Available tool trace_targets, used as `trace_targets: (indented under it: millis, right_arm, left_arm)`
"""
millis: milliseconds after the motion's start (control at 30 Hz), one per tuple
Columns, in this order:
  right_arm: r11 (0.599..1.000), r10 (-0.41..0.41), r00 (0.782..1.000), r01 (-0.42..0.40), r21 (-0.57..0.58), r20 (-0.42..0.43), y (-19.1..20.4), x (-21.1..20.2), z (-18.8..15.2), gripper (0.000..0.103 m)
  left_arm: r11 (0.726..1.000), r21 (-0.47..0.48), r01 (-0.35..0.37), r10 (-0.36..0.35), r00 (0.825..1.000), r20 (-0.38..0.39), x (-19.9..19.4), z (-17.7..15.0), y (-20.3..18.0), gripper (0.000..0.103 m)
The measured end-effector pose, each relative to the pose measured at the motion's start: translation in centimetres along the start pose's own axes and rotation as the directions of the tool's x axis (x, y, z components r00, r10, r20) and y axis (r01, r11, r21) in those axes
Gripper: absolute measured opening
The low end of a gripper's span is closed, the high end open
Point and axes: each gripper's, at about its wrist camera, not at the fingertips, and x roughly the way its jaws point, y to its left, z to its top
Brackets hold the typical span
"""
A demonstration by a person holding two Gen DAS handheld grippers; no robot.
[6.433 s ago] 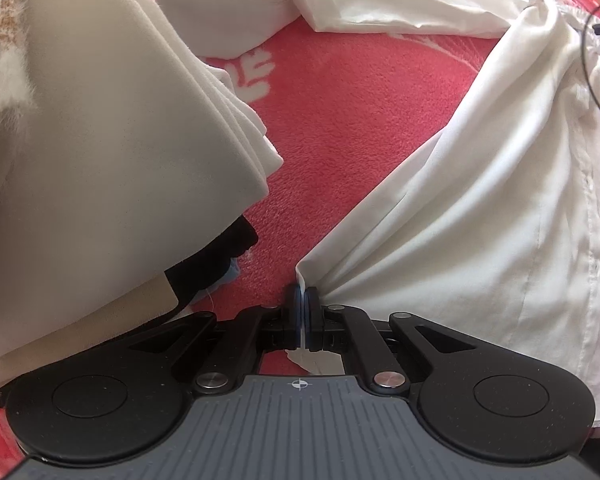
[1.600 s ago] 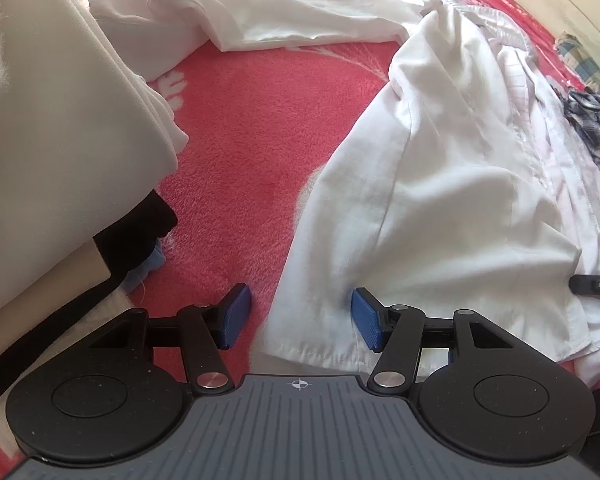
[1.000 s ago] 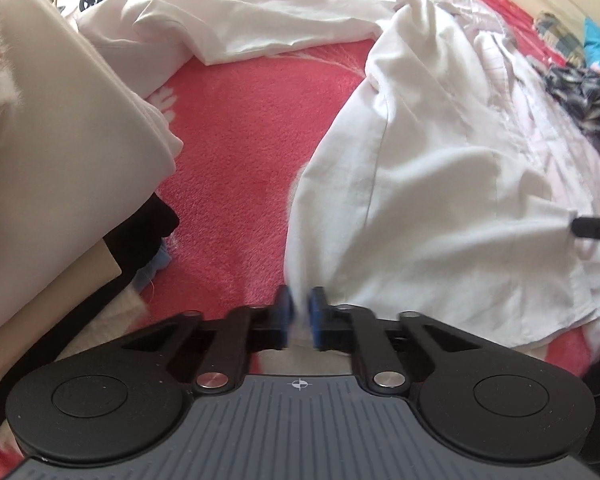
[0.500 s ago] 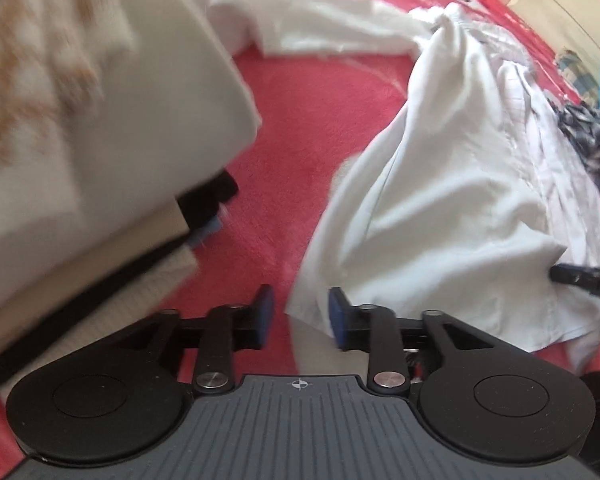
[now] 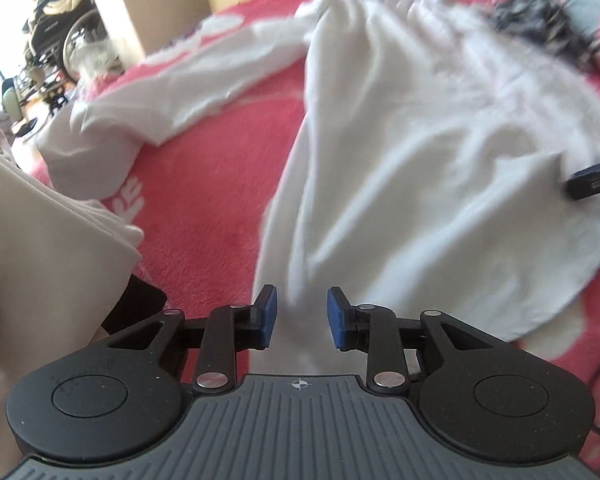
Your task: Fold clothes
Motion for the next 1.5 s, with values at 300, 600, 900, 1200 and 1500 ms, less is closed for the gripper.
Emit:
trace_targets:
  millis: [300,600,900,1200,1500]
  right_arm:
    - [1.0,0.0,0.999,-0.001,0.03,0.036,-0.9,-0.6,-0.1,0.018]
    - [0.998,-0.004,0.999,0.001,0.057,0.05,-1.5,-0.4,0.1,0.017]
    - [0.998,-0.017,0.998,0.014,0.053,0.054,-1.5,-0.4,0.3,0.017]
    - [1.0,-0.009,0.995,0.009,0.004,0.101,-0.3,-1.5,0.5,0.017]
    - [0.999,0.029,0.984,-0.031,0.008,0.175,-0.1,-4.3,1.3,0.019]
  left_arm:
    - [0.992,-0.108,0.067,-0.064,0.998,0.031,-1.6,0.1,0.8,0.0]
    - [0.774,-0.477,0.416,-0.364,0.909,0.202,-6.6,0.3,7.4,0.0]
    - [0.815,-0.544,0.2,-0.242,0.97,-0.006,-0.9,-2.0,8.7,0.001]
    - [0.894,-0.416,0.165,-0.193,0.981,-0.026,-1.4,-3.1,7.2,0.026]
    - [0.914,-0.397,0.084,-0.098,0.995,-0.016,-2.3,-2.6,7.0,0.031]
